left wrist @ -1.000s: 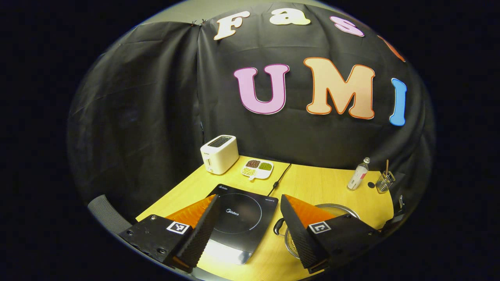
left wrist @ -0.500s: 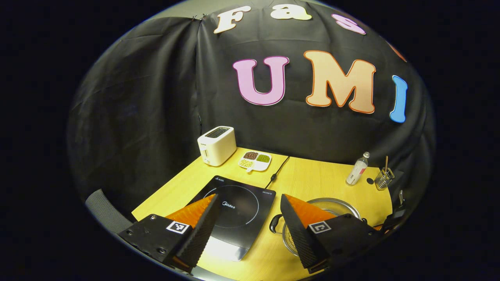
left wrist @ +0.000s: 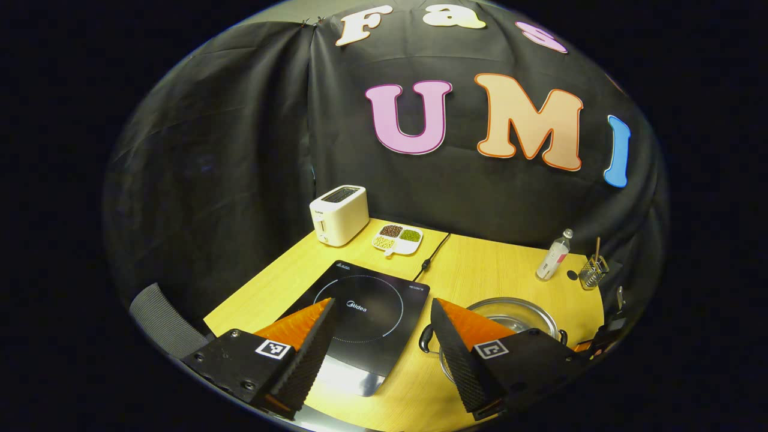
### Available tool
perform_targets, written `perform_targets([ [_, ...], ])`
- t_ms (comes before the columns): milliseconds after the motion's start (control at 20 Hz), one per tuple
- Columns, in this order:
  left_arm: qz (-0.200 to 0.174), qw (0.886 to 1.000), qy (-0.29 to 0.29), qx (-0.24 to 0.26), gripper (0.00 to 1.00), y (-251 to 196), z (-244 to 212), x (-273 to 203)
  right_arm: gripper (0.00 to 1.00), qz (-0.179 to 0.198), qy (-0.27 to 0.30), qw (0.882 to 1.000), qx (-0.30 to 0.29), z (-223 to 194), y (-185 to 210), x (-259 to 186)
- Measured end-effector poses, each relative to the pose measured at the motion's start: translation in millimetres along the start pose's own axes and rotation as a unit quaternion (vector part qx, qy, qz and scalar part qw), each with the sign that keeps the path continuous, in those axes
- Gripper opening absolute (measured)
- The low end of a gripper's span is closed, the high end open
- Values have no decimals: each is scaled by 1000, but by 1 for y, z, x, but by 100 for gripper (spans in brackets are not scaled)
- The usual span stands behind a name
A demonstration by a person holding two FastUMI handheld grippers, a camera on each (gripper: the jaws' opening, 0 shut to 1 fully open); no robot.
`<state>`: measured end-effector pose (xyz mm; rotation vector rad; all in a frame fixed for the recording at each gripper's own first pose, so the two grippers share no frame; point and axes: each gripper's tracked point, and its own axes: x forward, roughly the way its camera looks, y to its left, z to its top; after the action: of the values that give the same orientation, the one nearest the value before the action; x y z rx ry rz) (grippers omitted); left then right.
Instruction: First push the handle of the pot to place it horizontally, then grasp the pot with both hands and set it on the induction cooktop.
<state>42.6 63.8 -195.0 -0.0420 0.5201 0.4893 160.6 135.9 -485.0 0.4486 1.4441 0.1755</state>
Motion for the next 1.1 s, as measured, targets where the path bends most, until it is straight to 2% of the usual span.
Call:
perform_targets([
  [100,0,1000,3,2,93,1,-3,1,3,1,-3,1000,-11,-2,-6,-4],
  [150,-1,1000,6,3,95,0,-7,2,3,0,0,1000,-21,-4,-9,-11],
  [200,-5,1000,10,3,93,-1,-10,3,12,-1,1,1000,-28,-8,-15,-12],
  [250,-11,1000,17,2,95,-4,-15,3,12,9,2,999,-35,-8,-14,-18],
  [400,-28,999,41,10,95,-11,-29,9,67,25,7,997,-68,-13,-19,-32],
  [450,-38,998,47,13,95,-14,-34,10,70,32,6,996,-78,-12,-19,-39],
  [600,-77,994,76,20,95,-27,-48,16,91,47,-10,993,-105,0,-17,-59],
  [650,-85,992,90,28,95,-27,-54,21,93,55,-16,992,-113,6,-14,-64],
  [700,-93,990,101,37,95,-27,-57,26,100,63,-20,991,-120,11,-7,-70],
  [750,-102,987,112,47,98,-28,-59,29,100,72,-23,989,-126,18,-1,-73],
  [800,-115,984,121,59,95,-32,-61,35,94,80,-24,988,-130,25,3,-75],
  [850,-125,981,133,69,95,-33,-64,41,100,88,-24,987,-133,31,8,-75],
  [950,-150,971,164,85,95,-40,-72,50,100,102,-20,985,-136,43,19,-73],
  [1000,-158,966,185,89,95,-43,-78,54,94,105,-17,985,-137,47,20,-69],
  [1050,-168,960,206,85,95,-46,-83,57,100,108,-13,985,-137,53,23,-64],
  [1100,-180,955,226,74,95,-53,-88,61,100,111,-7,985,-135,56,26,-60],
])
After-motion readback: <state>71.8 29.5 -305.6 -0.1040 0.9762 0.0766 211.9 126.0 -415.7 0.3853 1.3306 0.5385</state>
